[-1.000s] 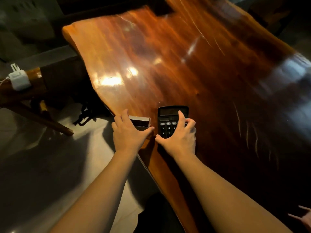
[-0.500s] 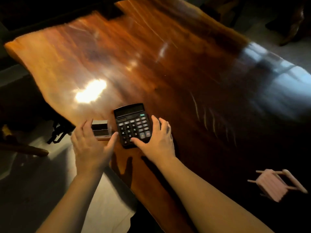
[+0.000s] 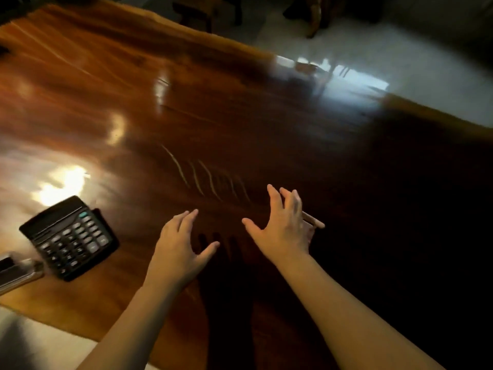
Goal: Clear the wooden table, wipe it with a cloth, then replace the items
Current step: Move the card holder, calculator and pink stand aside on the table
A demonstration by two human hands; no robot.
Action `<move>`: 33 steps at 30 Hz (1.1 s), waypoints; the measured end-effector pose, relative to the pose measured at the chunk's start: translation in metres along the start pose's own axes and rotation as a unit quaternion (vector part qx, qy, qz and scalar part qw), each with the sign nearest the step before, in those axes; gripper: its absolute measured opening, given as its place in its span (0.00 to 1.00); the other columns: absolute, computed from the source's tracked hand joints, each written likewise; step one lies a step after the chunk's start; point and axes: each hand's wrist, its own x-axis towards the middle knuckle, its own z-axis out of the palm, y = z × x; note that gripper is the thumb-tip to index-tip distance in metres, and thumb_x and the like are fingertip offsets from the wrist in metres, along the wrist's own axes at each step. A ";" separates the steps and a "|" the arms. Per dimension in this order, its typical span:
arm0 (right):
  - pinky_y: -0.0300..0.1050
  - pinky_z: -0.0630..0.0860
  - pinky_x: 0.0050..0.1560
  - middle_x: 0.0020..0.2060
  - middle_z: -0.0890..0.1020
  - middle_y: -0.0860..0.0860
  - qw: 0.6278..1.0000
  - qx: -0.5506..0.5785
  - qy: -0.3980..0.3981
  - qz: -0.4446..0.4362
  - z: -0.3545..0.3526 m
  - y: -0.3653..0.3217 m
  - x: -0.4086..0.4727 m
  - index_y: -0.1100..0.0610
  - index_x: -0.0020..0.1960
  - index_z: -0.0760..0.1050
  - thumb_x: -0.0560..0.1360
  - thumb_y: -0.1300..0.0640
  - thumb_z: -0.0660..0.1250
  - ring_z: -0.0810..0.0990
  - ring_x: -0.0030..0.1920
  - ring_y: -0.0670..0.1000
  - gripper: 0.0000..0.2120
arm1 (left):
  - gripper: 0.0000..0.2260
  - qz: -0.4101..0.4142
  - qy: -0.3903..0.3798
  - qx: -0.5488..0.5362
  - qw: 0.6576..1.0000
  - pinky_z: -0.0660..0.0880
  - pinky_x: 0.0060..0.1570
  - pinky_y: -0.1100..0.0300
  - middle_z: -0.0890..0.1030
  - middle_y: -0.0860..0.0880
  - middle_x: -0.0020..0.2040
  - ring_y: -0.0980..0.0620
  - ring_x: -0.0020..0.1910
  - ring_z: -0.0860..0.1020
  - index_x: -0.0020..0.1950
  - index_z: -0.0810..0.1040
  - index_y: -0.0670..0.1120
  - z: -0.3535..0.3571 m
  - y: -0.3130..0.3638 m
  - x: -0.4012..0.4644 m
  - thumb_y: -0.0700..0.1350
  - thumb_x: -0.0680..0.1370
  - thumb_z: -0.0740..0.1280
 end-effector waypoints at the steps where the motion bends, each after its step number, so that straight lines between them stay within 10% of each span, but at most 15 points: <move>1: 0.67 0.67 0.70 0.79 0.58 0.55 1.000 -0.018 0.012 0.001 -0.005 0.012 -0.001 0.46 0.80 0.51 0.72 0.31 0.69 0.49 0.80 0.60 0.46 | 0.41 0.013 -0.014 0.002 1.000 0.66 0.71 0.48 0.67 0.46 0.75 0.46 0.74 0.63 0.78 0.62 0.47 0.007 0.010 0.004 0.62 0.72 0.72; 11: 0.65 0.46 0.77 0.80 0.54 0.59 0.995 -0.093 -0.016 -0.016 -0.004 0.088 -0.016 0.49 0.81 0.42 0.66 0.29 0.73 0.45 0.81 0.63 0.58 | 0.43 0.060 -0.096 0.049 0.992 0.62 0.73 0.45 0.61 0.48 0.79 0.45 0.78 0.56 0.80 0.56 0.52 0.058 0.070 0.028 0.66 0.71 0.70; 33: 0.60 0.78 0.59 0.68 0.60 0.48 0.997 -0.016 -0.010 -0.077 0.009 0.045 -0.008 0.45 0.78 0.50 0.65 0.56 0.81 0.65 0.69 0.56 0.53 | 0.44 -0.046 -0.077 0.074 0.993 0.61 0.73 0.41 0.58 0.48 0.80 0.43 0.79 0.53 0.80 0.54 0.52 0.023 -0.006 -0.001 0.66 0.72 0.69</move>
